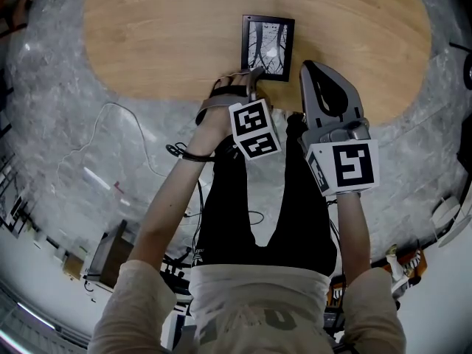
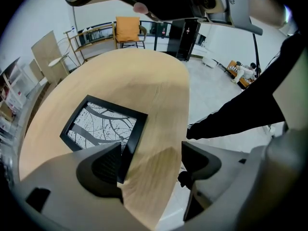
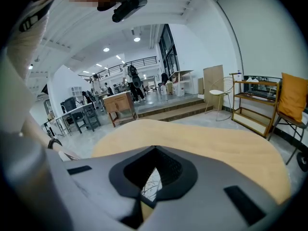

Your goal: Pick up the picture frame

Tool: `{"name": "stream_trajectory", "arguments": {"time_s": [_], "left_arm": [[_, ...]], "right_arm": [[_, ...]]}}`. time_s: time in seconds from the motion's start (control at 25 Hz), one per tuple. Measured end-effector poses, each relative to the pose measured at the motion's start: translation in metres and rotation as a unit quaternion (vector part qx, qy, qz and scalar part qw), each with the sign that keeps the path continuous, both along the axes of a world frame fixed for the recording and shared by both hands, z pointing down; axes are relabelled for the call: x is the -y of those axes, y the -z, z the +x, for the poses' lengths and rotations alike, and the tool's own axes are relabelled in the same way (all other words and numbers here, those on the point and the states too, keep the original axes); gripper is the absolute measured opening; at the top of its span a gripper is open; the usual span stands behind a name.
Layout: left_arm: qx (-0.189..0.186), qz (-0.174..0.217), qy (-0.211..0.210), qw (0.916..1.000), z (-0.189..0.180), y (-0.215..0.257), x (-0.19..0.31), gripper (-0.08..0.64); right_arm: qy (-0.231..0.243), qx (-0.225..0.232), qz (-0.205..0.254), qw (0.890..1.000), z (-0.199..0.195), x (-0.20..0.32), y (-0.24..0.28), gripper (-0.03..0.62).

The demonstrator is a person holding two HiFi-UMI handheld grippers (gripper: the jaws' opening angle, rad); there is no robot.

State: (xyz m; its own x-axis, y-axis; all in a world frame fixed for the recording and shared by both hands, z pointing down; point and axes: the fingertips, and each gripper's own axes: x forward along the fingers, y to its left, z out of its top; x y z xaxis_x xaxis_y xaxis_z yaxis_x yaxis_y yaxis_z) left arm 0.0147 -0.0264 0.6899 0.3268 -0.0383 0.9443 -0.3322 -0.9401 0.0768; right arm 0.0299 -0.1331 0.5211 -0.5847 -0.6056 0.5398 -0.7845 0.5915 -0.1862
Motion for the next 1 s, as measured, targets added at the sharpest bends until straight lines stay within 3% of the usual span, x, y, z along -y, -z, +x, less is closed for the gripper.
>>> {"name": "stream_trajectory", "arguments": {"time_s": [0.6, 1.0], "left_arm": [[-0.002, -0.003, -0.011, 0.9999, 0.003, 0.002, -0.005, 0.370], [0.006, -0.013, -0.012, 0.9998, -0.001, -0.003, -0.043, 0.370]], "right_arm": [[-0.011, -0.007, -0.010, 1.000, 0.010, 0.002, -0.007, 0.005], [-0.015, 0.002, -0.034, 0.999, 0.009, -0.013, -0.019, 0.005]]}}
